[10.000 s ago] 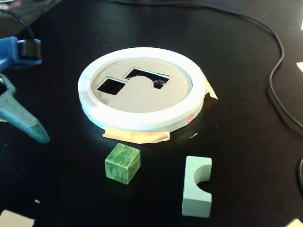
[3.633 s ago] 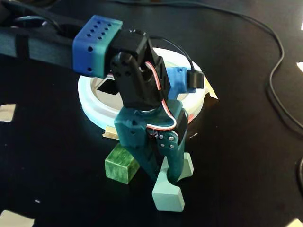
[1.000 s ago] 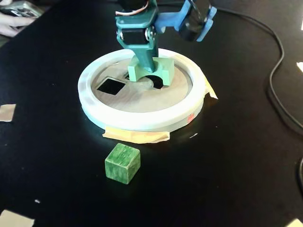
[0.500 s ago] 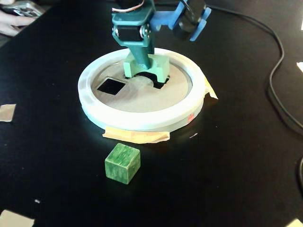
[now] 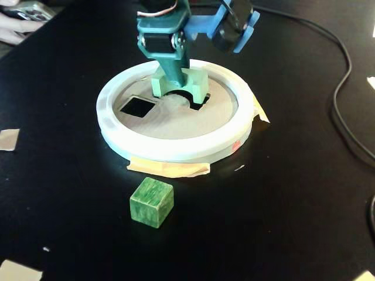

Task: Pick up the U shape block and drop it in corresponding U shaped hole

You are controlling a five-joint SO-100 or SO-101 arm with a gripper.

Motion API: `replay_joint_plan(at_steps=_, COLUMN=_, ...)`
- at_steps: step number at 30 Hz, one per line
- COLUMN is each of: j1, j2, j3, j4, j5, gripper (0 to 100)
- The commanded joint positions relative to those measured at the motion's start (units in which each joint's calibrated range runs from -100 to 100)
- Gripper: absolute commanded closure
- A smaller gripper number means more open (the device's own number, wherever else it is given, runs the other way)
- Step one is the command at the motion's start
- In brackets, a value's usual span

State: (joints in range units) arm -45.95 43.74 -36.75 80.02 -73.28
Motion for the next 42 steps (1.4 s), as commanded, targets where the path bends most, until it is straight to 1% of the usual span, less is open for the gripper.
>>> replay_joint_plan(at_steps=1, j1=0.0, j2=-1.9, j3=0.4, j4=-0.8, j5=0.0, gripper=47)
replay_joint_plan(at_steps=3, j1=0.0, j2=-2.0, j3=0.4, j4=-0.8, j5=0.0, gripper=35)
replay_joint_plan(at_steps=4, j1=0.0, j2=-2.0, j3=0.4, j4=-0.8, j5=0.0, gripper=32)
replay_joint_plan(at_steps=11, j1=0.0, j2=-2.5, j3=-0.6, j4=-1.0, j5=0.1, gripper=32)
replay_joint_plan(at_steps=21, j1=-1.4, j2=-12.2, j3=-0.7, j4=-0.9, j5=0.2, gripper=32)
replay_joint_plan(at_steps=25, j1=-0.9, j2=-16.5, j3=-0.7, j4=-0.9, j5=3.1, gripper=32)
replay_joint_plan(at_steps=30, j1=3.1, j2=-19.5, j3=0.4, j4=-0.8, j5=15.4, gripper=32)
replay_joint_plan(at_steps=31, j1=5.0, j2=-19.6, j3=0.4, j4=-0.8, j5=20.5, gripper=32)
replay_joint_plan(at_steps=34, j1=8.8, j2=-19.7, j3=0.4, j4=0.3, j5=30.5, gripper=32)
replay_joint_plan(at_steps=35, j1=10.4, j2=-19.7, j3=0.4, j4=1.6, j5=33.7, gripper=32)
replay_joint_plan(at_steps=36, j1=12.7, j2=-19.7, j3=0.5, j4=6.1, j5=39.6, gripper=32)
replay_joint_plan(at_steps=39, j1=18.7, j2=-19.7, j3=0.3, j4=18.4, j5=49.3, gripper=30)
replay_joint_plan(at_steps=40, j1=21.1, j2=-19.7, j3=-0.4, j4=20.0, j5=51.9, gripper=31)
replay_joint_plan(at_steps=41, j1=25.4, j2=-20.0, j3=-0.5, j4=20.0, j5=55.8, gripper=32)
replay_joint_plan(at_steps=42, j1=27.7, j2=-20.8, j3=-0.5, j4=20.0, j5=57.7, gripper=32)
